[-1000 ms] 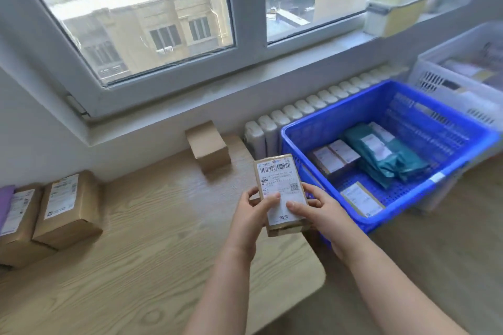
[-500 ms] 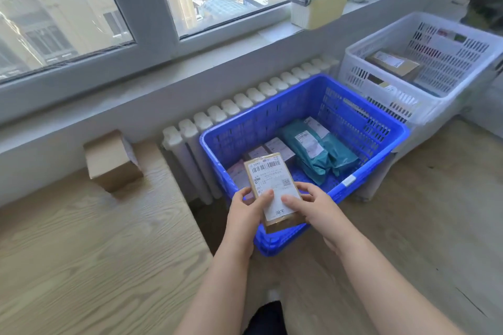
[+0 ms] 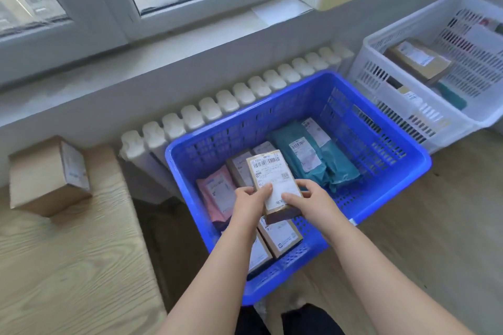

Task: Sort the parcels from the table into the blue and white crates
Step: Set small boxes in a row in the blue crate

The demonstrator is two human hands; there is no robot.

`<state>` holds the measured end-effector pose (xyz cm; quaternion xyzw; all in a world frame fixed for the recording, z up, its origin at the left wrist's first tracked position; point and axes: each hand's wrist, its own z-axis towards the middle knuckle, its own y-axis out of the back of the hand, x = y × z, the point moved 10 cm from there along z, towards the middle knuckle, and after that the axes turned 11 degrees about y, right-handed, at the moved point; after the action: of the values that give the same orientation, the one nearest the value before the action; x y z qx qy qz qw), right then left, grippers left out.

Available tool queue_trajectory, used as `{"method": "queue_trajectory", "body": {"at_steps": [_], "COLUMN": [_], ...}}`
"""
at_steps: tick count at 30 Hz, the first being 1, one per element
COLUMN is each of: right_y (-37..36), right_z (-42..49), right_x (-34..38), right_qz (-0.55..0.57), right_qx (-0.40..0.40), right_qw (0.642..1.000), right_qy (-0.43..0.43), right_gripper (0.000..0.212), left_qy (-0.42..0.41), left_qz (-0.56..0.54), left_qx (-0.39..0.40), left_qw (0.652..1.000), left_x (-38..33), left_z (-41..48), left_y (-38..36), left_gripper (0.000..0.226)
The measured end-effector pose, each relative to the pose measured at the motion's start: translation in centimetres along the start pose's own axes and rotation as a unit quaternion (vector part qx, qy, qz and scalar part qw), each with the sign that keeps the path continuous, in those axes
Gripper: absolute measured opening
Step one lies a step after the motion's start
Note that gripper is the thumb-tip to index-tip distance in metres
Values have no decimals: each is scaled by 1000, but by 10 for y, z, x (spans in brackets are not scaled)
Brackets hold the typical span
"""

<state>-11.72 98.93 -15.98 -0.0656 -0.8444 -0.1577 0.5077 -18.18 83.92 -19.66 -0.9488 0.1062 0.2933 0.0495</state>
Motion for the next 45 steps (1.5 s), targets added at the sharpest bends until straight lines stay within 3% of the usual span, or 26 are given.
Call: {"method": "queue_trajectory", "body": {"at_steps": [3,13,17,21,26,29,40,45], "right_y": [1,4,6,3,2,-2,-4,-5], "right_z": [33,144,197,241,269,275,297,291], "right_x": [-10,-46,-64,-88,-95,-101,-95,-92], "right_qz": [-10,-119,-212,-255,-291,-361,-457,-447], "right_qx": [17,108,117,138,135,165,173,181], "right_qw": [1000,987,970,957,945,914,857,856], "right_qy": [-12,-21,9,28,63,84,163,186], "right_gripper": [38,40,49,47,53,67,70,67], "left_qy": [19,76,71,71,39,20,-10,-15], "left_qz": [8,-9,-8,29,110,131,92,72], "left_qx": [-22,-84,-115,-159,-170,-182,-207,-240], "left_qw": [1000,994,991,984,978,974,974,968], "left_x": [-4,0,-1,0,-11,-20,-26,-18], "left_z": [25,113,156,203,244,259,264,244], "left_y": [-8,-30,-45,-50,-54,-53,-58,-58], "left_gripper": [37,24,49,34,46,56,50,43]}}
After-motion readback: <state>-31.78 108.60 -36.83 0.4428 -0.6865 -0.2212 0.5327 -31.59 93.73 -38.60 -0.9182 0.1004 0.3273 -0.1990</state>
